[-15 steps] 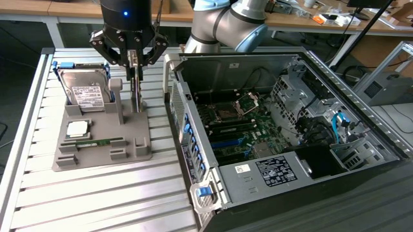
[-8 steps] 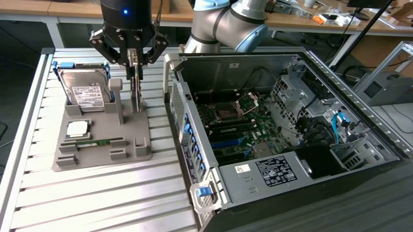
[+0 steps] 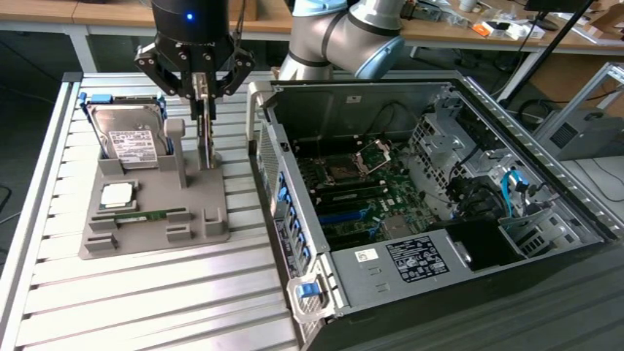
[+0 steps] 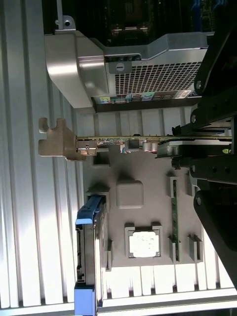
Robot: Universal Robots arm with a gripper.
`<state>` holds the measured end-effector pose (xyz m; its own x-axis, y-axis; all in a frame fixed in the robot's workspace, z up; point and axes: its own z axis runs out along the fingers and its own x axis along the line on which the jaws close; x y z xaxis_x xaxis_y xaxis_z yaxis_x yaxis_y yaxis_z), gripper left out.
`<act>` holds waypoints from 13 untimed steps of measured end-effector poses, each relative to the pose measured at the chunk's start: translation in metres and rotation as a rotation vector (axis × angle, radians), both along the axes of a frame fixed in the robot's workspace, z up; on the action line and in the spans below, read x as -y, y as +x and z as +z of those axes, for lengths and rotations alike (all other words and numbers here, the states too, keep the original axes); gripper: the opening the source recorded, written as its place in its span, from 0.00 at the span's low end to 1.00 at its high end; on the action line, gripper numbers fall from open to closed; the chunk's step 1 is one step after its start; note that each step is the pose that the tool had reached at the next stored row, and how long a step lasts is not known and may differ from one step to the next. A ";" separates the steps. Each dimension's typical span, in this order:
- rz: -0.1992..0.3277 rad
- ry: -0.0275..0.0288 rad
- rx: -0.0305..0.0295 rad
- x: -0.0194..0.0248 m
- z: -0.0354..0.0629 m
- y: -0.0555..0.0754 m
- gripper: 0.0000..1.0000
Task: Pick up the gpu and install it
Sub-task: 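Pick up the gpu and move the gpu toward the slot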
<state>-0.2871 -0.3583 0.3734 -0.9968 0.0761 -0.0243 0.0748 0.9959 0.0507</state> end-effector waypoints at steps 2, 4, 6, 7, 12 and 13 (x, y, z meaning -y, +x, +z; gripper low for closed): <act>0.000 -0.0001 -0.0001 0.0000 0.0004 0.000 0.27; 0.000 -0.0001 -0.0001 0.0000 0.0009 0.000 0.27; 0.000 -0.0001 -0.0001 0.0000 0.0012 0.000 0.27; 0.000 -0.0001 -0.0001 0.0000 0.0014 0.000 0.27; 0.000 0.0000 -0.0001 0.0000 0.0022 0.000 0.27; 0.000 0.0000 -0.0001 0.0000 0.0023 0.000 0.27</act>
